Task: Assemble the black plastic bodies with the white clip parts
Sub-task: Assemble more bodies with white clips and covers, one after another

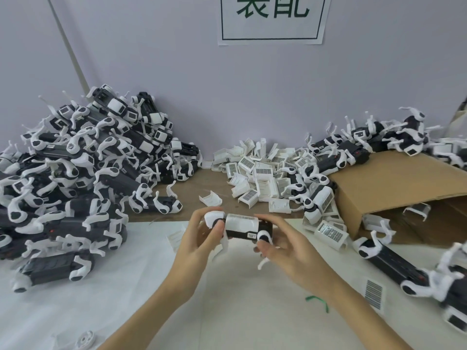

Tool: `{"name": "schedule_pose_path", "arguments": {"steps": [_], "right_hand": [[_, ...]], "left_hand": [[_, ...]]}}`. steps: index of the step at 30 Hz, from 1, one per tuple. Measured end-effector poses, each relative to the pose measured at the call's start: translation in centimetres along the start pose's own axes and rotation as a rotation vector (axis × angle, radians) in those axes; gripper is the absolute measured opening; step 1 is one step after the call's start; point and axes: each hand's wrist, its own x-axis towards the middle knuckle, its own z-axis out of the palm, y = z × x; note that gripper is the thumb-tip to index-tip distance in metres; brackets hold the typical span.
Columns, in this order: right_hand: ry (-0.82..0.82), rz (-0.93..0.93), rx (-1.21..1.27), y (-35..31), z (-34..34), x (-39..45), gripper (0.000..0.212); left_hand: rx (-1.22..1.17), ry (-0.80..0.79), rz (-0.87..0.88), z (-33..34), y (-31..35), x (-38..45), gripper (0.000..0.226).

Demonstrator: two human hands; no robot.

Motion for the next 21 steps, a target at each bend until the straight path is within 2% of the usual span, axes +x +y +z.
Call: {"name": "schedule_pose_path", "arguments": {"steps": [4,7,9,10,12,14,15,17,19,21], "right_hand": [[0.020,-0.123,-0.186,0.3,-0.6,-0.1,0.062],[0.003,-0.243,-0.453,-0.1,-1.1,0.0,0.064],[0.031,-0.198,-0.427,-0.9,-1.6,0.3,0.058],[0.071,-0.153,-0.378,-1.7,-2.1,0.5,0.053],[0.296,-0.066,-0.259,-4.2,-4.3,2.0,0.046],[0.530,0.030,-0.082,-6.8,-8.5,4.3,0.056],[0.579,0.068,-0.083,-8.5,-10.8,5.4,0.063],[0.628,0.109,0.021,-11.0,-14.6,7.1,0.071],[0.587,0.121,0.403,-11.3,-16.6,7.8,0.077],[0.463,0.134,0.576,-10.2,-15.8,7.1,0.062]], "left_hand": [[0.357,-0.210,0.137,-2.4,-0.5,0.4,0.050],[0.491,-0.212,0.237,-2.6,-1.0,0.5,0.052],[0.449,-0.161,0.231,-2.0,-1.0,0.5,0.063],[0.412,-0.120,0.224,-1.8,-1.1,0.5,0.066],[0.345,-0.047,0.202,-1.8,-1.0,0.7,0.064],[0.334,-0.011,0.141,-2.0,-0.8,0.7,0.060],[0.343,-0.011,0.104,-2.1,-0.9,0.8,0.055],[0.372,-0.032,0.079,-2.1,-1.0,0.7,0.039],[0.427,-0.049,0.128,-2.0,-1.3,0.6,0.025],[0.493,-0.060,0.178,-1.7,-1.5,0.8,0.022]]}}
